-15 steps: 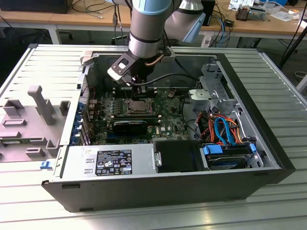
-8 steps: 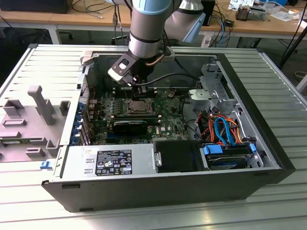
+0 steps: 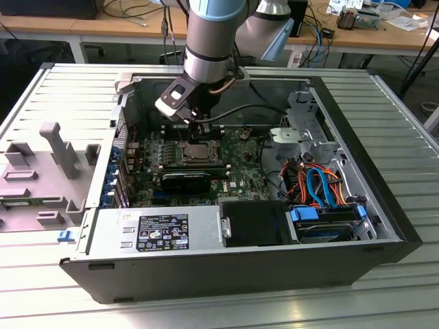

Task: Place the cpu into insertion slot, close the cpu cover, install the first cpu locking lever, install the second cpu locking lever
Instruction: 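Install the first cpu locking lever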

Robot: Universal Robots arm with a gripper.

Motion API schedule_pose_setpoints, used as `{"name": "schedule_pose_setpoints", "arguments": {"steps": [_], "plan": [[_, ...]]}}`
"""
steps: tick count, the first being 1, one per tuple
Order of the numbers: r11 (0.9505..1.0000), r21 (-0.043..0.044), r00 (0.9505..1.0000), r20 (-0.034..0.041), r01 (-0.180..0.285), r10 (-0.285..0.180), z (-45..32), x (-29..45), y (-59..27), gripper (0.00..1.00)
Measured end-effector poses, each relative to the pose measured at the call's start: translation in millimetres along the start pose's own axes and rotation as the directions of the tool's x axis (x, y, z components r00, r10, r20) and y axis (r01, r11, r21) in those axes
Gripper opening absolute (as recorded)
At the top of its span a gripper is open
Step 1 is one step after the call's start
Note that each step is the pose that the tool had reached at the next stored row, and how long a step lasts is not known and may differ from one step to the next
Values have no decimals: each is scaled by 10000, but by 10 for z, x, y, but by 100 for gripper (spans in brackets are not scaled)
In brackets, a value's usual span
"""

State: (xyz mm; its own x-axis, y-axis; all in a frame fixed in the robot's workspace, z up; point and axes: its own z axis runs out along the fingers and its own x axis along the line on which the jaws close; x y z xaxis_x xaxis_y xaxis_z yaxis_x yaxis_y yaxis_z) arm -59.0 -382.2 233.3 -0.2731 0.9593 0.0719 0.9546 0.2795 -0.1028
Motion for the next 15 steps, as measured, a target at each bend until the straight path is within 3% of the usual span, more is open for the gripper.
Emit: {"name": "schedule_pose_setpoints", "arguments": {"steps": [15], "plan": [[9980, 47, 9980, 63, 626, -626, 0, 0, 0, 11]]}}
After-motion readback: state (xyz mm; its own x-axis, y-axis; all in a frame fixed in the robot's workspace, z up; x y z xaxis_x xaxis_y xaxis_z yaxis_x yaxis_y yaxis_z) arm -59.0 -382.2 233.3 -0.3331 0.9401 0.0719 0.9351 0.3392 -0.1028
